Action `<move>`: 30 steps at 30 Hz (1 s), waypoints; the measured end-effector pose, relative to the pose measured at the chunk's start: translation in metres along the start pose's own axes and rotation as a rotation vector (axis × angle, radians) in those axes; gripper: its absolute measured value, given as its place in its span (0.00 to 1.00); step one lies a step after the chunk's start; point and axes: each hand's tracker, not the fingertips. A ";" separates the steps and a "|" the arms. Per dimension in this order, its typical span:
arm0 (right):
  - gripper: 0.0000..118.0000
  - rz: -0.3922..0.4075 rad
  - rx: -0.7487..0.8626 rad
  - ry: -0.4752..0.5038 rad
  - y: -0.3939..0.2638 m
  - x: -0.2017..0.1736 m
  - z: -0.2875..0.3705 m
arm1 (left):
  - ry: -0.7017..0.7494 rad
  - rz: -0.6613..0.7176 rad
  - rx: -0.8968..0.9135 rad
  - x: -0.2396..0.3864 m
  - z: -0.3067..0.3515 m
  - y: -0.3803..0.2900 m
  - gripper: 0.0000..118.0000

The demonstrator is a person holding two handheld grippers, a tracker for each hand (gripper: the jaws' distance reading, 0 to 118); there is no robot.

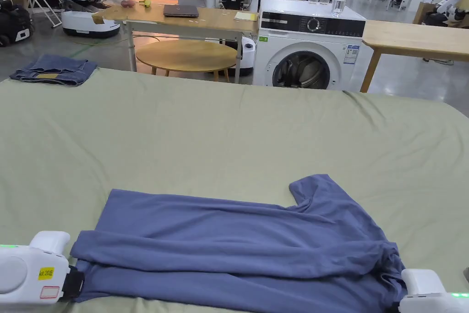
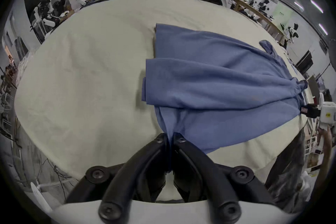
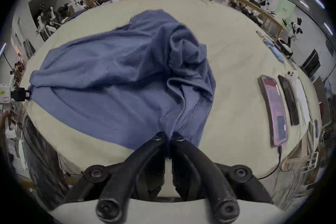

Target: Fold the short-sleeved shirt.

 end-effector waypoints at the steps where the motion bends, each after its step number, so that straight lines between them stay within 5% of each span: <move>1: 0.04 -0.003 0.001 -0.002 0.000 -0.001 -0.002 | 0.001 0.004 0.002 0.000 -0.001 0.001 0.00; 4: 0.13 0.005 0.015 -0.016 0.004 -0.004 0.001 | -0.002 0.011 0.002 -0.001 0.001 0.004 0.00; 6: 0.35 0.006 0.021 -0.036 0.009 -0.006 0.008 | 0.003 0.014 -0.002 0.001 0.006 0.009 0.10; 8: 0.44 0.001 0.071 -0.067 0.017 -0.008 0.021 | 0.053 0.005 0.024 0.008 0.015 0.014 0.19; 16: 0.44 -0.077 0.397 -0.021 0.060 -0.041 0.058 | 0.048 -0.035 0.316 0.042 0.054 0.039 0.24; 18: 0.38 -0.065 0.476 -0.017 0.066 -0.056 0.062 | 0.059 -0.047 0.394 0.052 0.061 0.041 0.24; 19: 0.23 -0.053 0.499 -0.026 0.070 -0.065 0.064 | 0.063 -0.049 0.437 0.058 0.063 0.042 0.24; 22: 0.00 -0.045 0.538 0.001 0.079 -0.084 0.062 | 0.067 -0.057 0.463 0.067 0.061 0.050 0.00; 30: 0.00 -0.010 0.518 0.039 0.097 -0.115 0.046 | 0.055 -0.023 0.426 0.061 0.037 0.100 0.00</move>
